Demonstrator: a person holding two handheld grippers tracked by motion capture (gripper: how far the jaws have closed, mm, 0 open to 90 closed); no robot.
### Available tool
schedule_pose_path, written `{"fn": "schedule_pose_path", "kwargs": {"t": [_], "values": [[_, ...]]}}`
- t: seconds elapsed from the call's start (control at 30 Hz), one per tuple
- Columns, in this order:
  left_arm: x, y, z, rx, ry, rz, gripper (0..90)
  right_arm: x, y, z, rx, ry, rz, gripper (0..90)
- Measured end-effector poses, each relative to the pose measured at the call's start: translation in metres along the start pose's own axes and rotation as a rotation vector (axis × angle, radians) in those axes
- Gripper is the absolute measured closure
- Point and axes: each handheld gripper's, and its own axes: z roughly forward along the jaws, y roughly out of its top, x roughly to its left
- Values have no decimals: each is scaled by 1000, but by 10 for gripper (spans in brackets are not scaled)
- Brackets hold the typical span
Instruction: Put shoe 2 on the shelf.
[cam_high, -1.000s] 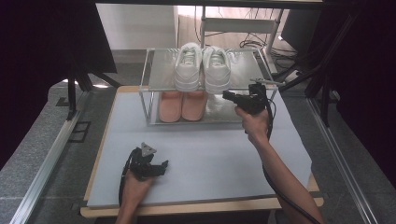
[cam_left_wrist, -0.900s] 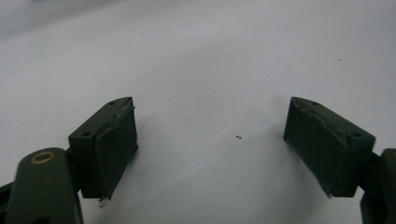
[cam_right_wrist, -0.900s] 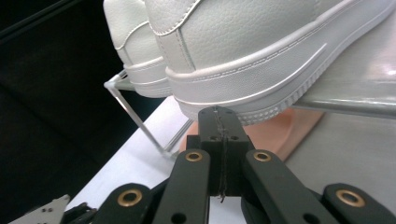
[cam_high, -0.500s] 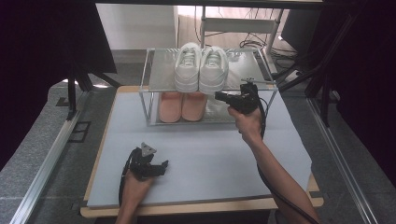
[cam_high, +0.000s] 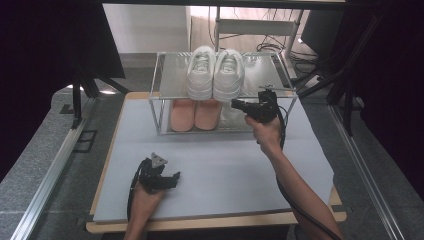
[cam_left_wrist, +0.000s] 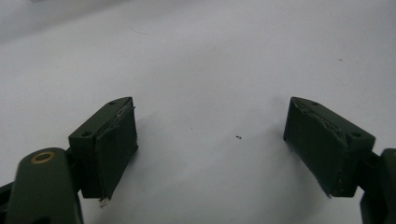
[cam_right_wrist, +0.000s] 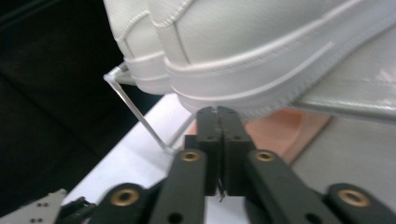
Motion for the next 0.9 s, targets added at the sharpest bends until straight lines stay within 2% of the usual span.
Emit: {"fn": "schedule_pose_path", "kwargs": {"t": [0.07,0.27,0.37,0.63,0.9], "values": [[0,0,0,-1,-1,0,175,-1,-2,-1,13,7,-1,837],[0,0,0,-2,0,-1,175,1,-8,-7,27,-23,-54,750],[0,0,0,-2,0,2,175,3,-10,-10,36,-31,-83,686],[0,0,0,-2,0,2,175,7,-18,-18,55,-89,-181,529],[0,0,0,-2,1,2,175,6,-26,-24,81,-112,-261,394]]}}
